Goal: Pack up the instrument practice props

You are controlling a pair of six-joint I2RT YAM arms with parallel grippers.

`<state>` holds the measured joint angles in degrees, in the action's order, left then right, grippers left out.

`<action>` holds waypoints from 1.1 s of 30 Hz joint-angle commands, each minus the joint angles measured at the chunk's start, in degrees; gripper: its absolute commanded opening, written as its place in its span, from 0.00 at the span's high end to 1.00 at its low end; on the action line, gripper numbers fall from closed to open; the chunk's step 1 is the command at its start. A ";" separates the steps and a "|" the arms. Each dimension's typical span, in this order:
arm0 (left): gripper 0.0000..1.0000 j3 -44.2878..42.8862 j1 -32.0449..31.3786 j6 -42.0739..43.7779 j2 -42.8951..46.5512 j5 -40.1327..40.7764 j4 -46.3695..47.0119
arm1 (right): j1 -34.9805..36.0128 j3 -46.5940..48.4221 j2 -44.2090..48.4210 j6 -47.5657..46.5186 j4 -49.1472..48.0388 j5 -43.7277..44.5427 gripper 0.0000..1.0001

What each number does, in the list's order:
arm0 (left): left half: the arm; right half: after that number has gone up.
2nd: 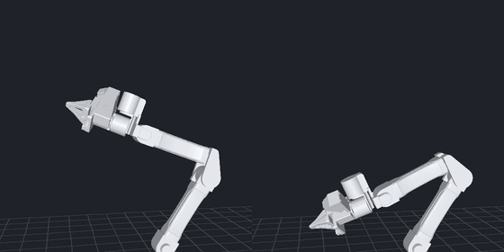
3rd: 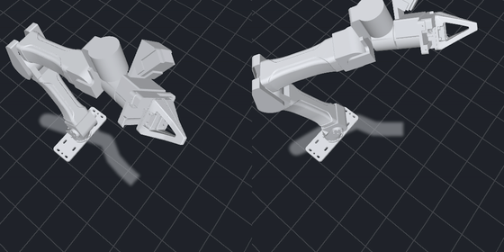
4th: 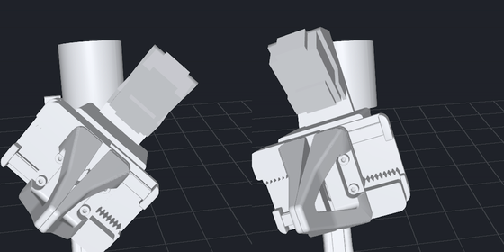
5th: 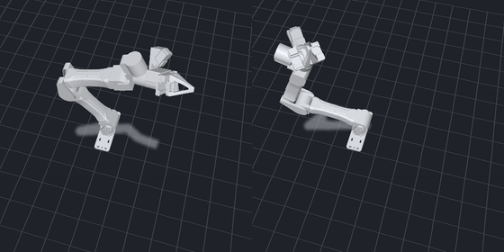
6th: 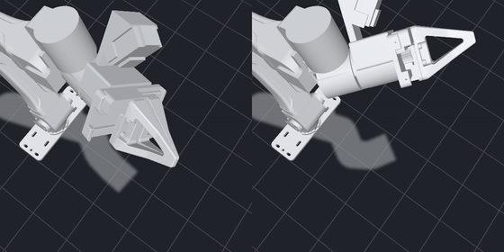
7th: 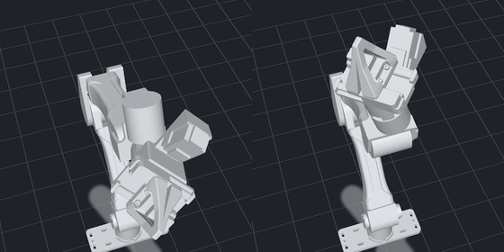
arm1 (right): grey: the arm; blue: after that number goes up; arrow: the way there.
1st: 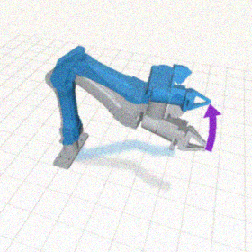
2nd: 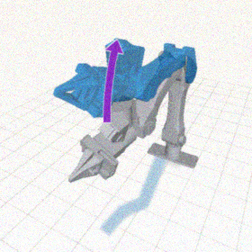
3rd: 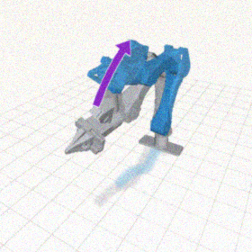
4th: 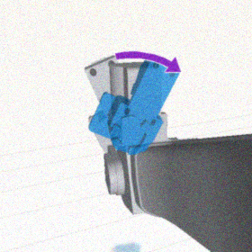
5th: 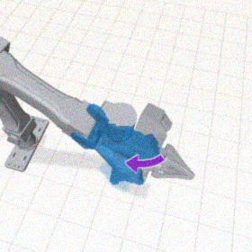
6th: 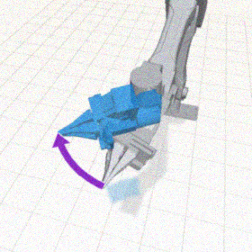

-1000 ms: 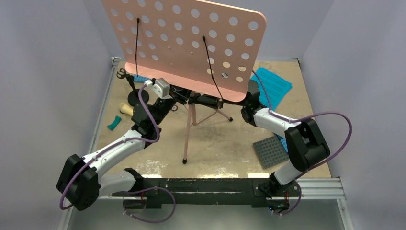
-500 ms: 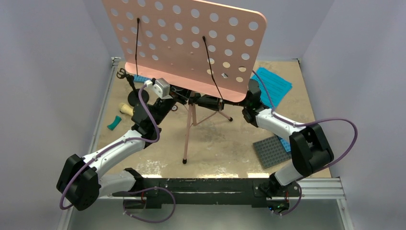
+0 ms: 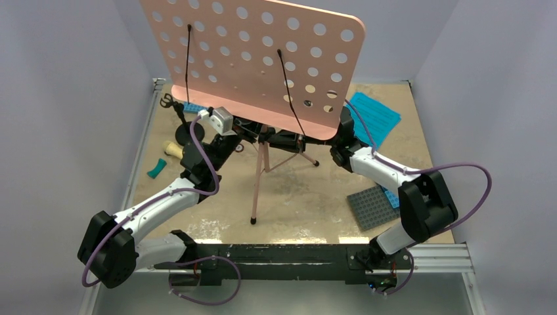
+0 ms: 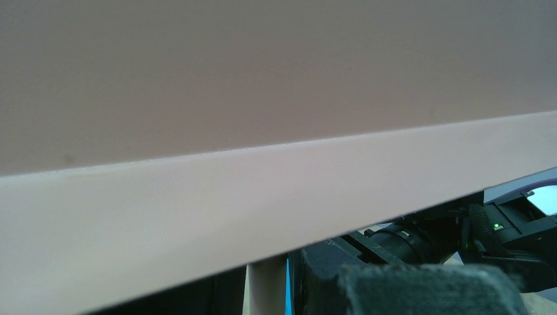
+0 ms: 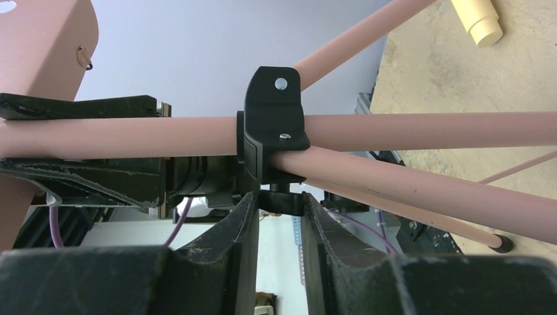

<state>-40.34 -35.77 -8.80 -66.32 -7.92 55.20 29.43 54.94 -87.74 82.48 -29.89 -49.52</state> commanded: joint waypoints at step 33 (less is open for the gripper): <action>1.00 2.74 -1.37 -0.26 -1.91 -2.18 -5.36 | 3.51 7.88 9.14 -42.15 23.56 17.12 0.50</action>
<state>-39.83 -35.83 -8.34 -66.59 -6.90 56.53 35.94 66.11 -80.42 32.03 1.87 -29.30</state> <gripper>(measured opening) 0.289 0.403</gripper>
